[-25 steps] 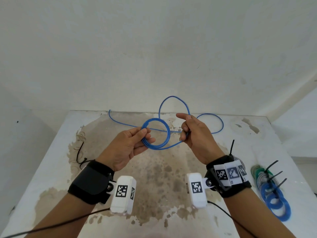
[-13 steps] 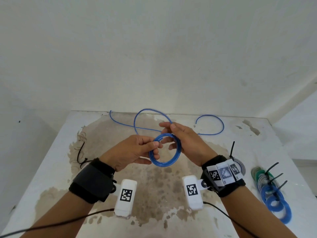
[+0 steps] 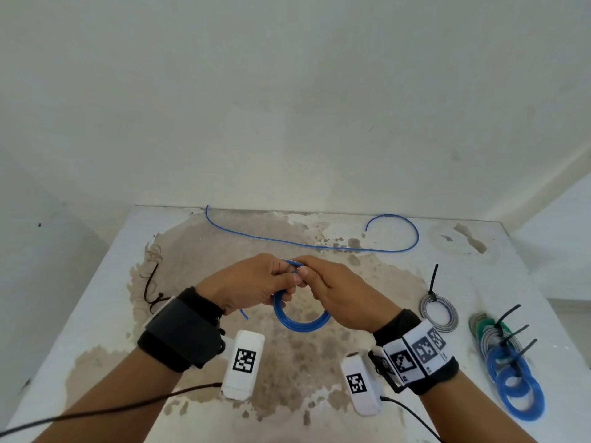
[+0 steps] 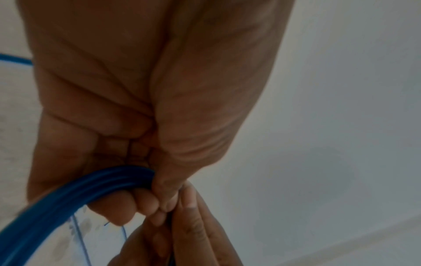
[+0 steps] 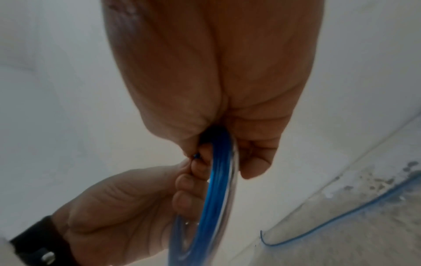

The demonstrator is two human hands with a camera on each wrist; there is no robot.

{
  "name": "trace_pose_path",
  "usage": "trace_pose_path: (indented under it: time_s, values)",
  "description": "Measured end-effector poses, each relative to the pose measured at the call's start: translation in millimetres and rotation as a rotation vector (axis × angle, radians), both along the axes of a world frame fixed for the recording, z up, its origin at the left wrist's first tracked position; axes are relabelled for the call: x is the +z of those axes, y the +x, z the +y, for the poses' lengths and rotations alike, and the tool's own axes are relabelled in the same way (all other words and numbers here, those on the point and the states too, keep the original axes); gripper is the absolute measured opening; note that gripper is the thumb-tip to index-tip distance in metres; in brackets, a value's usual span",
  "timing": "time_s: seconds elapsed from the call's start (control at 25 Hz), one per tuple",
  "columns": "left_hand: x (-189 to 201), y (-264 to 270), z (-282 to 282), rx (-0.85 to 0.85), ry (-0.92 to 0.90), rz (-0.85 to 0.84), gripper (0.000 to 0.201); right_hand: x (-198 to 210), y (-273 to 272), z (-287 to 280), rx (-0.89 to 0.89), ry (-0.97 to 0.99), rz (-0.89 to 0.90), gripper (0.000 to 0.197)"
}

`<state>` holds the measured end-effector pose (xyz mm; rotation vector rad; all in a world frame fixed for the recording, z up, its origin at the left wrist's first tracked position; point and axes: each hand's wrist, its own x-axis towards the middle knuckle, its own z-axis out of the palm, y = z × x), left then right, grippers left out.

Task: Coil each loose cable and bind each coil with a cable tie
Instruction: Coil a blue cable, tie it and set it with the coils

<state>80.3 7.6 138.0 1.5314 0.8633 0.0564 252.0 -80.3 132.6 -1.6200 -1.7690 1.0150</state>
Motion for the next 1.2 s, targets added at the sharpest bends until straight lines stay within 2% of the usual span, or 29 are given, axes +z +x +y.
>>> trace_pose_path:
  time_s: [0.12,0.2,0.28,0.32,0.4,0.44,0.6,0.76,0.92,1.08,1.2]
  values:
    - [-2.4,4.0,-2.3,-0.028,0.133,0.105,0.032,-7.0,0.4,-3.9,-0.067,0.021,0.047,0.035]
    - [-2.0,3.1,-0.9,-0.129,0.328,0.328,0.052,-13.4,2.7,-4.9,-0.119,0.000,0.075,0.037]
    - [6.2,0.6,1.9,-0.109,0.528,0.465,0.064,-18.6,9.5,-4.1,-0.139,-0.013,0.101,0.037]
    - [11.4,0.1,2.6,-0.028,0.609,0.426,0.057,-20.2,14.0,-3.1,-0.141,-0.013,0.116,0.038]
    - [17.8,1.2,2.7,0.180,0.727,0.232,0.035,-20.4,21.1,-1.7,-0.118,-0.011,0.149,0.039]
    - [17.9,2.6,3.0,0.219,0.737,0.155,0.025,-19.6,23.0,-1.7,-0.104,-0.008,0.170,0.039]
    - [5.2,10.8,-2.1,0.053,0.484,0.106,0.033,-16.8,28.6,0.3,-0.144,0.026,0.261,0.037]
    - [2.3,16.3,-12.5,0.140,0.173,-0.010,0.029,-22.6,31.4,5.2,-0.246,0.065,0.344,0.025]
    - [1.7,12.6,-15.7,0.237,-0.120,-0.127,0.027,-23.0,28.4,5.5,-0.254,0.001,0.463,0.026]
    - [-1.5,14.9,-22.1,0.354,-0.248,-0.183,0.030,-18.9,25.0,6.9,-0.252,0.004,0.455,0.026]
    - [-5.7,15.2,-25.7,0.393,-0.213,-0.191,0.030,-17.4,19.9,7.3,-0.266,0.030,0.370,0.025]
